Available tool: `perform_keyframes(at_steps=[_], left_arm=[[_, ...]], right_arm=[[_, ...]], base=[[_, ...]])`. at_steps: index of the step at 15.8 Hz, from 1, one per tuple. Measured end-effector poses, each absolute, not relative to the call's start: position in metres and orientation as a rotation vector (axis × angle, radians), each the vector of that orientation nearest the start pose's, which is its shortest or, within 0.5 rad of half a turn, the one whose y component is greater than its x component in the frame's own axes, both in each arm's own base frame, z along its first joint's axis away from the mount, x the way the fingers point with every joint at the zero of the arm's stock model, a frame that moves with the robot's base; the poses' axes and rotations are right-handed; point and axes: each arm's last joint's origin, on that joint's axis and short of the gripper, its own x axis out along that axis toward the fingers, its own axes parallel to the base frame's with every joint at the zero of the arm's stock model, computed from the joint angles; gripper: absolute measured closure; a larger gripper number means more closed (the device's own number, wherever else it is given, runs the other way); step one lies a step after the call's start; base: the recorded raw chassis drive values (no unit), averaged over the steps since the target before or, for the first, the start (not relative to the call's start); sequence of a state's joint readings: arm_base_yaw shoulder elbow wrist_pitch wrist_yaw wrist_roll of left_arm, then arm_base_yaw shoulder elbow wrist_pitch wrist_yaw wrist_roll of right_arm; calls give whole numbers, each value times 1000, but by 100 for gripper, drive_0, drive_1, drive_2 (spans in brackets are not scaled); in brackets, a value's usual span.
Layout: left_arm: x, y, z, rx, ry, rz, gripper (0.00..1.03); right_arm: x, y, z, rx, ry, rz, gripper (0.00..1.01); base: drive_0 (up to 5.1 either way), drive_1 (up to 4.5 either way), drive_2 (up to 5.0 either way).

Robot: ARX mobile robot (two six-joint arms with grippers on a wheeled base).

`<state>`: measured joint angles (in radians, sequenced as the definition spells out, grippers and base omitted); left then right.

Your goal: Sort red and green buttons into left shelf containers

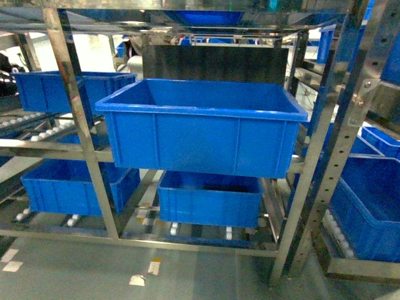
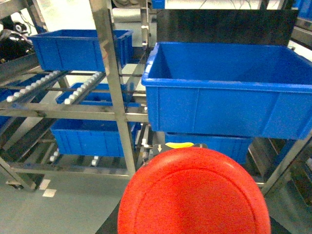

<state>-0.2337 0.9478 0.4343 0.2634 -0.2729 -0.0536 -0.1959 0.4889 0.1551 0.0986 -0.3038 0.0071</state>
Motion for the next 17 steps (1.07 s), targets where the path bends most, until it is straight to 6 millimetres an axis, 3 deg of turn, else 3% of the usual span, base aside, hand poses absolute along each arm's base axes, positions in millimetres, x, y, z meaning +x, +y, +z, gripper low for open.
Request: perform_keyframes(at_steps=[13,17], left_arm=[[198,-40,226,9,241,33,79],[198,-40,227,8,237,40,79]], right_arm=[[130,-17,181,65,230,104,71],[130,-17,181,66,230,106,71]], base=[[-308,475,-177],[-3,419,-425]])
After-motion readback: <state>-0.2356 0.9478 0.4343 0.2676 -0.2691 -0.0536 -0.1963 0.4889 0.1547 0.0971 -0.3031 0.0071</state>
